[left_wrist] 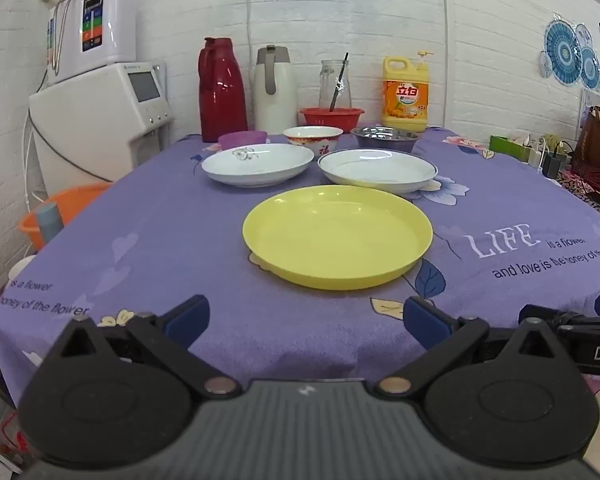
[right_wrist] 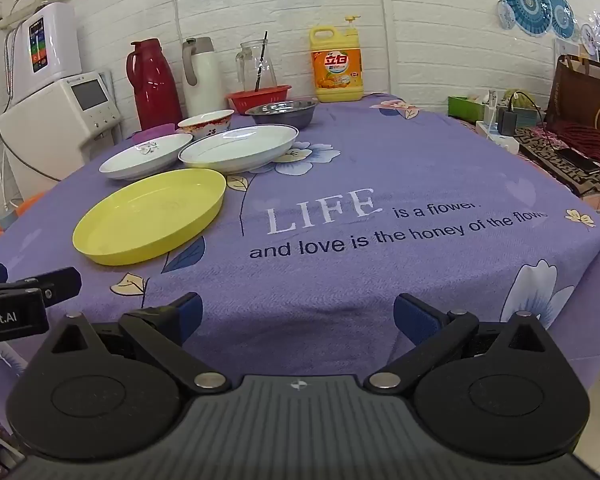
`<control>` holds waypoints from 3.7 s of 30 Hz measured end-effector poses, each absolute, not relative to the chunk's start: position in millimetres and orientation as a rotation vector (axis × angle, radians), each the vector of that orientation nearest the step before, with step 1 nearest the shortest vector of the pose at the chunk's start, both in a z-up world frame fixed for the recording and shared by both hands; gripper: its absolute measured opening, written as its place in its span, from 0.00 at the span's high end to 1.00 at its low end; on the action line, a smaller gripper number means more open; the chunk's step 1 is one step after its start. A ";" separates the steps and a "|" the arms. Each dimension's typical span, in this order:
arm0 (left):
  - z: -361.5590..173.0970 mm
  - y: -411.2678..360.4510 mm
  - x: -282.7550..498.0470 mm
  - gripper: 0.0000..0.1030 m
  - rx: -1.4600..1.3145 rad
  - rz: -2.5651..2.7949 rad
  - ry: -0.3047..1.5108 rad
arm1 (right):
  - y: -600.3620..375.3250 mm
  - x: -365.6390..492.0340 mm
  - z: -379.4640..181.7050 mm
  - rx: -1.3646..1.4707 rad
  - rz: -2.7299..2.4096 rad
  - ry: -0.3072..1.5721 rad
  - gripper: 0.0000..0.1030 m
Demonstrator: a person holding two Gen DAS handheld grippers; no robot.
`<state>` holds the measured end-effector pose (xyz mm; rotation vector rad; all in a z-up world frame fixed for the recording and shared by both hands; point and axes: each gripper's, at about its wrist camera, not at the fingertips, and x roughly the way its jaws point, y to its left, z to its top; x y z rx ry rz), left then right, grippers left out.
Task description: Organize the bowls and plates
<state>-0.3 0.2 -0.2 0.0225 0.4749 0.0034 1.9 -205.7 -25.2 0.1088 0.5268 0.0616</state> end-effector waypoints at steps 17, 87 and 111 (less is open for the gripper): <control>-6.5 -1.9 1.6 0.00 0.037 -0.004 0.486 | -201.9 2.2 -25.9 0.097 0.073 0.531 0.00; -9.4 0.0 8.4 0.00 0.016 -0.010 0.538 | -188.0 1.6 -31.4 0.071 0.143 0.551 0.00; 15.7 40.0 71.1 0.00 -0.091 0.055 0.528 | -191.5 18.2 -11.2 0.090 0.240 0.484 0.00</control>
